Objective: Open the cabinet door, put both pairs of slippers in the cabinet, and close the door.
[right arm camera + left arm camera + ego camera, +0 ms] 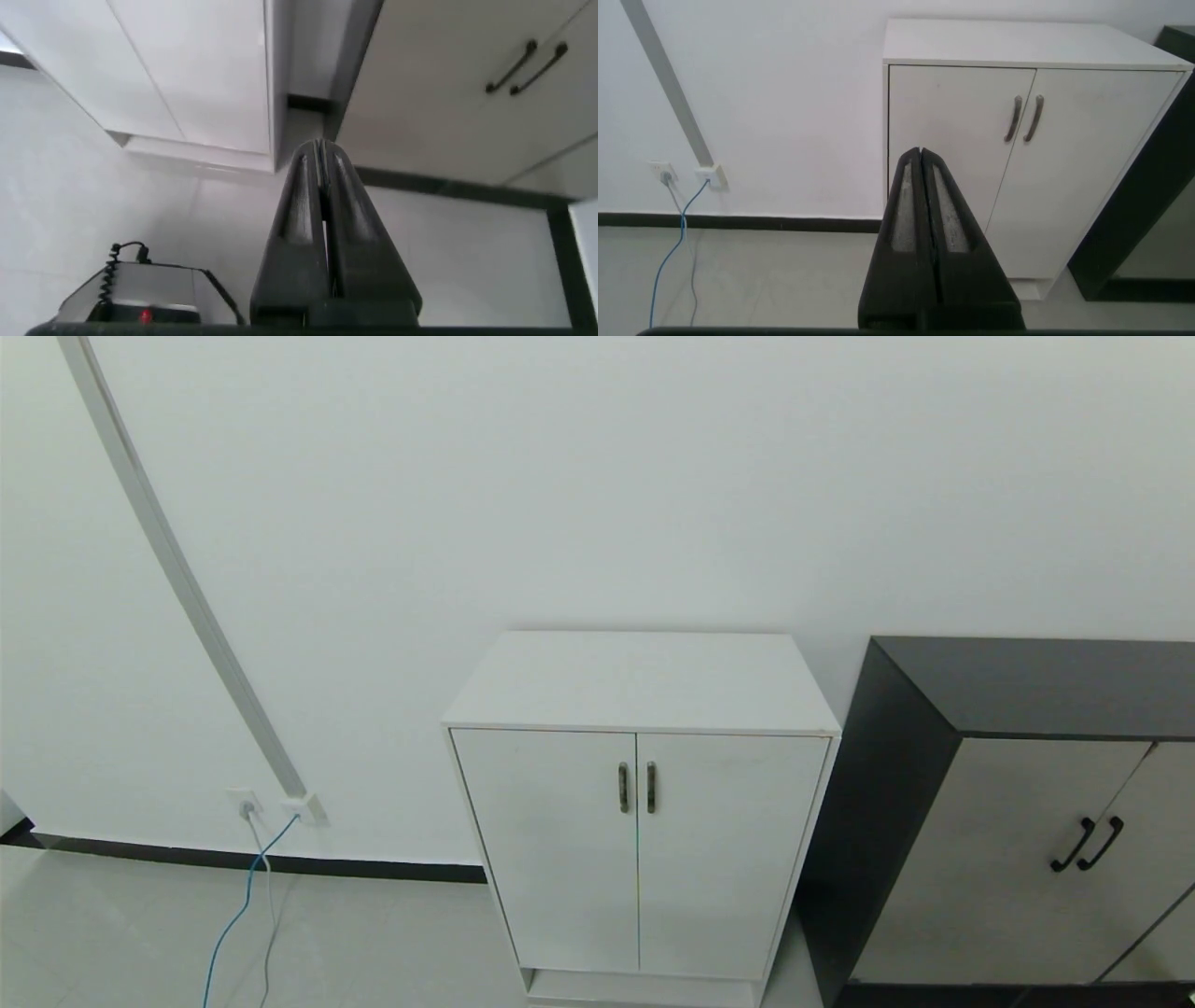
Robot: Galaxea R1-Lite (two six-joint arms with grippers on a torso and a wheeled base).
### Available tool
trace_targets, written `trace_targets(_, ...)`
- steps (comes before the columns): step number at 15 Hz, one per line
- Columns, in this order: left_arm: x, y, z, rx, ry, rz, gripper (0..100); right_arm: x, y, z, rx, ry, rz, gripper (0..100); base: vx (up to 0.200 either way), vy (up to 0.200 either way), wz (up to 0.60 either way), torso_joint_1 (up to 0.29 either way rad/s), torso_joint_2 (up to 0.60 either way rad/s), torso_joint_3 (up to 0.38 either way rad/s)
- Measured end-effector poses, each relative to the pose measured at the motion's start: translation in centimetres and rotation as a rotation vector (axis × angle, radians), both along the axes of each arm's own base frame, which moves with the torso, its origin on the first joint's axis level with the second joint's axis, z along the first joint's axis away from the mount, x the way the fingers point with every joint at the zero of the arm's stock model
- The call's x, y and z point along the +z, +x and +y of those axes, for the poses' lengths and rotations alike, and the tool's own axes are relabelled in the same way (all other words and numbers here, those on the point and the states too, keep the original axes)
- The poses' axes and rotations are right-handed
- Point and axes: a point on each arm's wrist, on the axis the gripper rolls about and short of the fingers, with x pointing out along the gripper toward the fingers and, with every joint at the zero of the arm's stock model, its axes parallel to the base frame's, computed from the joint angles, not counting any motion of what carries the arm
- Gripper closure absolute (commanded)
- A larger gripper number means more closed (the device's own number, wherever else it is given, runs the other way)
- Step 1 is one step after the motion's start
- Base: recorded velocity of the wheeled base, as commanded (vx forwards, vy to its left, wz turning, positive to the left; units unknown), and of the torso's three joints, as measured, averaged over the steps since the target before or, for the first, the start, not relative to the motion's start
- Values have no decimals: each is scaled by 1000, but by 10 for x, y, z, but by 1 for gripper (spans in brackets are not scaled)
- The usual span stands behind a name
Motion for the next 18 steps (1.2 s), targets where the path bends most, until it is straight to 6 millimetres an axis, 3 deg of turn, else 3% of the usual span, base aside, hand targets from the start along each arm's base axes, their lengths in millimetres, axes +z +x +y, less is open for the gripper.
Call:
trace_targets(6, 0, 0, 0, 0, 0, 0, 100, -4, -18, -2, 145, 17, -89, 100, 0, 0, 0, 0, 0, 0)
trace_targets(18, 0, 0, 0, 1, -1, 0, 100, -7, -28, -3, 266, 19, -125, 100, 0, 0, 0, 0, 0, 0)
